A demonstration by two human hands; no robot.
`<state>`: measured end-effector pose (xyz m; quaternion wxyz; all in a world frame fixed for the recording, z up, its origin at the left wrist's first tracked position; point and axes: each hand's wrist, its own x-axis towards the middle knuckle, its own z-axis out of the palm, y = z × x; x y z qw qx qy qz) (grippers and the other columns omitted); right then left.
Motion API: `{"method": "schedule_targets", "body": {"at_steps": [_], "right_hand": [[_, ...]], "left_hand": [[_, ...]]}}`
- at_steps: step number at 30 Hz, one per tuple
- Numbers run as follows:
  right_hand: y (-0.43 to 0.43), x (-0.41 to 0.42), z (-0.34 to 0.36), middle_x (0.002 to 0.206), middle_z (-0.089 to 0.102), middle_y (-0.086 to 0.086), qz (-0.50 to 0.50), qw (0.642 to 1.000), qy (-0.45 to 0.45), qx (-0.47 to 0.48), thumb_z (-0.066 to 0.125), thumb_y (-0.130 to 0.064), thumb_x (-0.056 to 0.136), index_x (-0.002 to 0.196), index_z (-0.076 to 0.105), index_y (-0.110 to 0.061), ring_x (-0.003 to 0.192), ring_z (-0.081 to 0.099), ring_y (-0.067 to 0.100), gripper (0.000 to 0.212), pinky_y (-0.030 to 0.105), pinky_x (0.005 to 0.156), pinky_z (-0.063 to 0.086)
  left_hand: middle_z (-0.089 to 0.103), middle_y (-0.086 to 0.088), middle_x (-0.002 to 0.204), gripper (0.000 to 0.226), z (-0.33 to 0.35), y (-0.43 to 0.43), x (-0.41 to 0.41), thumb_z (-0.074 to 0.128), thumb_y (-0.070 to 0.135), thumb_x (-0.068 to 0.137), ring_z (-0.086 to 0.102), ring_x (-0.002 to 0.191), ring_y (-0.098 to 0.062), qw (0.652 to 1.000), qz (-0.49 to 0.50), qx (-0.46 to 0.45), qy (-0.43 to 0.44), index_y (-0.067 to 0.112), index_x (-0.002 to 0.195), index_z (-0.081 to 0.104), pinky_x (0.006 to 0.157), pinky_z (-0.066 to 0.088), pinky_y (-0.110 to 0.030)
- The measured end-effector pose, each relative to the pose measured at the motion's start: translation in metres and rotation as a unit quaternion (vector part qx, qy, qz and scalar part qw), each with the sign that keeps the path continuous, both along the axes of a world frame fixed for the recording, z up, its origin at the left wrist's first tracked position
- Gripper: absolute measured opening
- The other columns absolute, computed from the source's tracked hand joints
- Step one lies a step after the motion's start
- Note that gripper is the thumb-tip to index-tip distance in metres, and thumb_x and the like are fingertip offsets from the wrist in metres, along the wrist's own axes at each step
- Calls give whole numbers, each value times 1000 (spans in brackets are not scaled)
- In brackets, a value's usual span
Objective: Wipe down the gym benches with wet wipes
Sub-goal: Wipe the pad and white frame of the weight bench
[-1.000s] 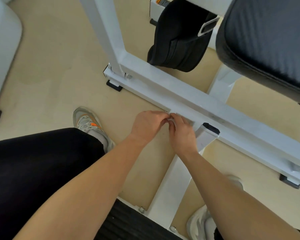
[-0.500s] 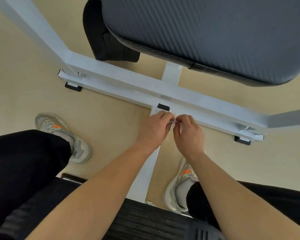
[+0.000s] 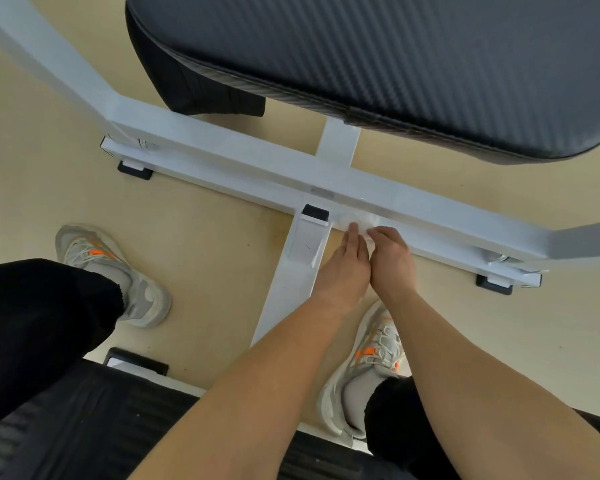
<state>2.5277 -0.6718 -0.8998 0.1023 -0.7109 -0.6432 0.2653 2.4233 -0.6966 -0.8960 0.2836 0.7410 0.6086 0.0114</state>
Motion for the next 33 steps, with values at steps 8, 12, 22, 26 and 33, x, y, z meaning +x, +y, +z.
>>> {"method": "schedule_targets", "body": {"at_steps": [8,12,22,26,33], "right_hand": [[14,17,-22,167,-11,-13,253,944,-199,-77,36,-6,97,160,-1,-32,155,-11,16,78,38,126,-2],[3,36,-27,163,-26,-11,228,946,-211,-97,32,-5,95,159,-13,-28,152,-21,16,82,41,125,-7],[5,38,-24,167,-17,-4,201,958,-182,-95,34,-6,95,160,-9,-31,153,-19,17,81,41,125,-7],[-3,49,-26,165,-23,-8,173,964,-172,-108,34,-7,94,160,-10,-29,153,-19,16,82,41,125,-8],[-29,99,-17,166,-20,-1,60,967,-195,-149,37,-16,98,160,-9,-20,154,-16,19,78,41,125,-6]], "left_hand": [[-20,-20,164,71,-22,22,-10,36,4,103,-16,153,-32,993,-8,-59,102,0,156,-13,125,6,-39],[-20,-12,165,73,-23,27,-5,36,-1,101,-16,153,-26,992,-37,-54,105,4,158,-10,126,2,-42],[-19,-10,166,72,-20,39,-10,28,-4,98,-14,154,-22,986,-108,-68,103,6,159,-9,126,1,-39],[-17,-5,167,75,-25,41,-4,32,3,97,-14,154,-18,984,-121,-71,113,11,160,-7,126,3,-41],[-16,-5,167,75,-32,49,64,39,9,99,-14,154,-18,974,-204,-71,63,11,159,-5,125,0,-40]]}}
